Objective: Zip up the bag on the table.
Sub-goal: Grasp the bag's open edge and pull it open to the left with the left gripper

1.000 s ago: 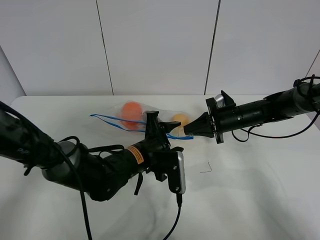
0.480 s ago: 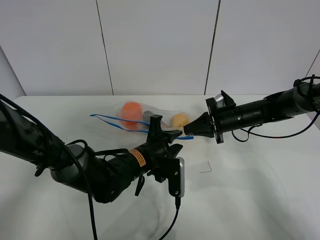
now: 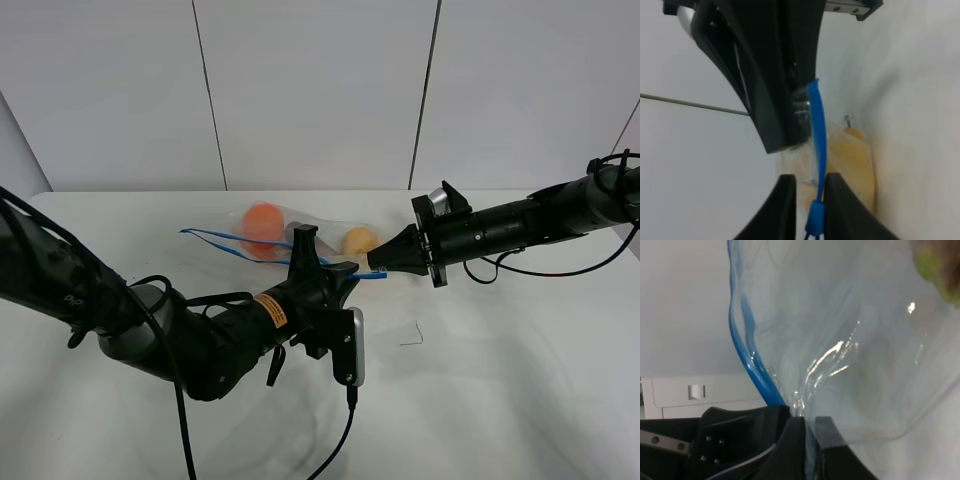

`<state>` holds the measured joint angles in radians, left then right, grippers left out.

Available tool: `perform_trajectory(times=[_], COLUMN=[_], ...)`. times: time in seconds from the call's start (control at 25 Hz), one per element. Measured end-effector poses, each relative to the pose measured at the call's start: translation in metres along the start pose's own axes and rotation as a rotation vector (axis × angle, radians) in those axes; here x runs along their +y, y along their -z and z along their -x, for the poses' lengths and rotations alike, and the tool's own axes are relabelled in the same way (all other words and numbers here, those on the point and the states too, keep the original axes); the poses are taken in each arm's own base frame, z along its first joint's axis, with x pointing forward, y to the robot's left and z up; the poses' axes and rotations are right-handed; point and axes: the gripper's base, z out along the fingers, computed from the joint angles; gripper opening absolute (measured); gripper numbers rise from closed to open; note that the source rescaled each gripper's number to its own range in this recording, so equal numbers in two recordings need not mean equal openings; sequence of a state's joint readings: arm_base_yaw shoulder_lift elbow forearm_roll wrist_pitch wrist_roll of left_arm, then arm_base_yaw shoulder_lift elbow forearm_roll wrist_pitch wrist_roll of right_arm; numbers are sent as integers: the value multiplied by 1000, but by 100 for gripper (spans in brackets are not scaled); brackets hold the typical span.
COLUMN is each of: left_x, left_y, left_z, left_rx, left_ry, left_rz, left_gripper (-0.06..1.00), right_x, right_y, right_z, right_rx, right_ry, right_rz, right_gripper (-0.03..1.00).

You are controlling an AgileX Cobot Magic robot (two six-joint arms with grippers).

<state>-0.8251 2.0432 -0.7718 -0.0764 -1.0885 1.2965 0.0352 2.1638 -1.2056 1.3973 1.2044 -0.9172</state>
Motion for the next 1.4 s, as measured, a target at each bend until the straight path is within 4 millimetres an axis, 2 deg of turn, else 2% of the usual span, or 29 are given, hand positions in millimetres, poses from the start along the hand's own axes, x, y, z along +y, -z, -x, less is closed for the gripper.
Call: perform_trajectory(times=[0.12,0.24,0.28,1.2,1.4], left_x=[0,0,0,5,8], left_y=[0,0,0,1,4], left_z=[0,0,0,-8,-19], left_rx=[0,0,0,98,123], left_ry=[0,0,-1,-45,-79], left_rz=[0,0,0,55,84], left_gripper=[12,1,0,0,0], right_x=[0,0,0,3,3], right_y=[0,0,0,-1,-1], right_z=[0,0,0,3,4], right_rx=[0,-1,-1,-26,-34], right_ry=[0,0,0,-10,-14], right_rz=[0,1,1,18,24], right_gripper=[0,0,0,0,0])
